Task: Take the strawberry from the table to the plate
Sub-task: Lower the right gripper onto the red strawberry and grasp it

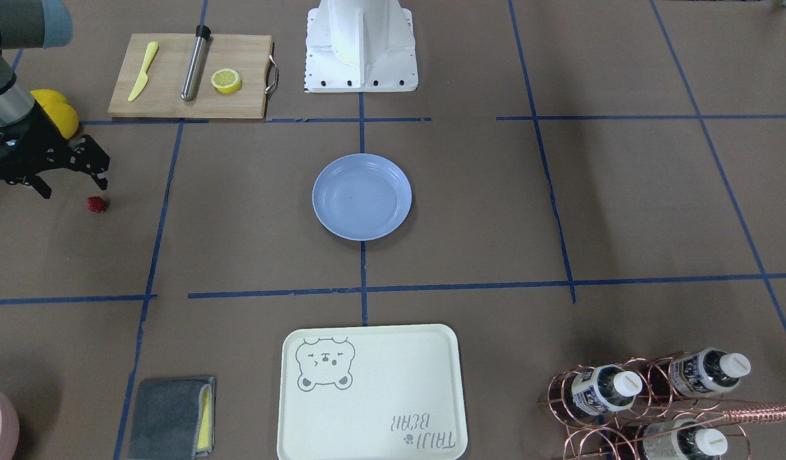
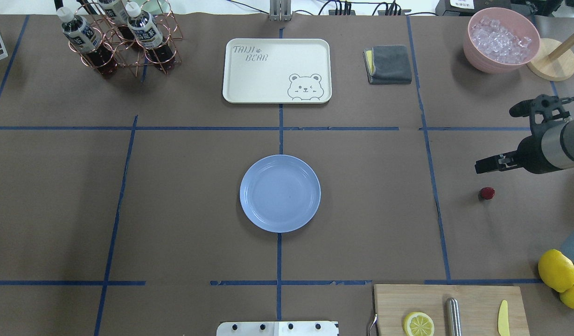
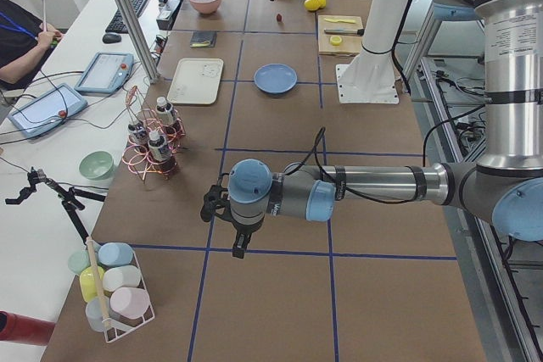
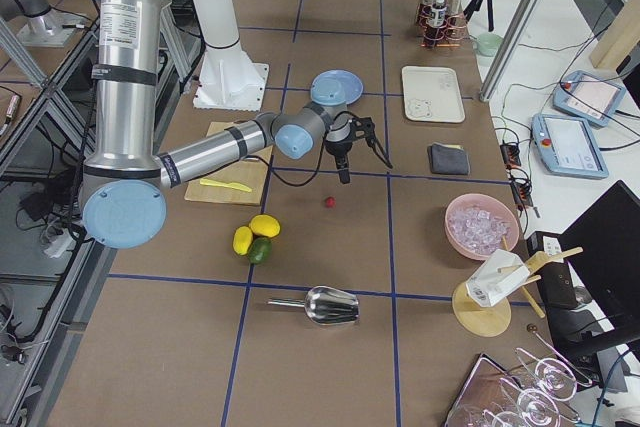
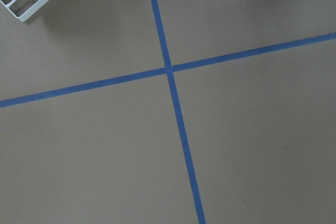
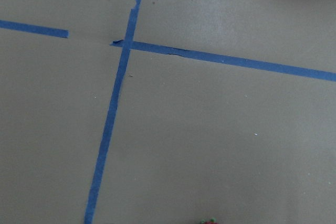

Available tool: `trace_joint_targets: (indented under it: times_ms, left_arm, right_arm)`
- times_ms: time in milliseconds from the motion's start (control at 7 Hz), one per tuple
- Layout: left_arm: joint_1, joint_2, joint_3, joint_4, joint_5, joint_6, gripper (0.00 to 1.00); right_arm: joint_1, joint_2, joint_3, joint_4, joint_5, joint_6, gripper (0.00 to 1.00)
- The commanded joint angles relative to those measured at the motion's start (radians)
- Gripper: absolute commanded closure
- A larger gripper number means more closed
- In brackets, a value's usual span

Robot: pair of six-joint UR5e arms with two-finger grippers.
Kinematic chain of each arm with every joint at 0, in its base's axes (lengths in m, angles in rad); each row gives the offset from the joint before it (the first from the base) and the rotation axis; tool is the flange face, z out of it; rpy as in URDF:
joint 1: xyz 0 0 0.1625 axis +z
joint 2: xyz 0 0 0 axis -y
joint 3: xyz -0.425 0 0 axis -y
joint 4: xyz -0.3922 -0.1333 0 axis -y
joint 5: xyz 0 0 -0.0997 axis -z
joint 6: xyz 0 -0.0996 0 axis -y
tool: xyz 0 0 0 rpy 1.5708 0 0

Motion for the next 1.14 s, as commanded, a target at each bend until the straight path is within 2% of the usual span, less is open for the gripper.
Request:
trace_joint_targets:
  times_ms: [0,143,571,857,1000]
  left_arm:
    - [0.000,-0.001,-0.001,-0.005,-0.002,-0.001,0.00]
    - [0.000,0.001,-0.001,-0.007,-0.006,-0.001,0.00]
    - [0.000,0.006,-0.001,-0.007,-0.008,-0.001,0.00]
    - [0.000,0.007,-0.001,-0.007,-0.008,-0.001,0.00]
    - [0.000,0.007,-0.003,-0.007,-0.008,0.000,0.00]
  right_arm:
    - [-0.052,-0.017,-0.095,0.122,-0.057,0.026,0.02]
    - [-0.065,-0.017,-0.139,0.125,-0.060,0.024,0.07]
    - [-0.093,-0.017,-0.145,0.146,-0.072,0.026,0.07]
    - [-0.113,-0.015,-0.147,0.146,-0.074,0.024,0.11]
    - [-0.116,-0.015,-0.147,0.146,-0.074,0.024,0.25]
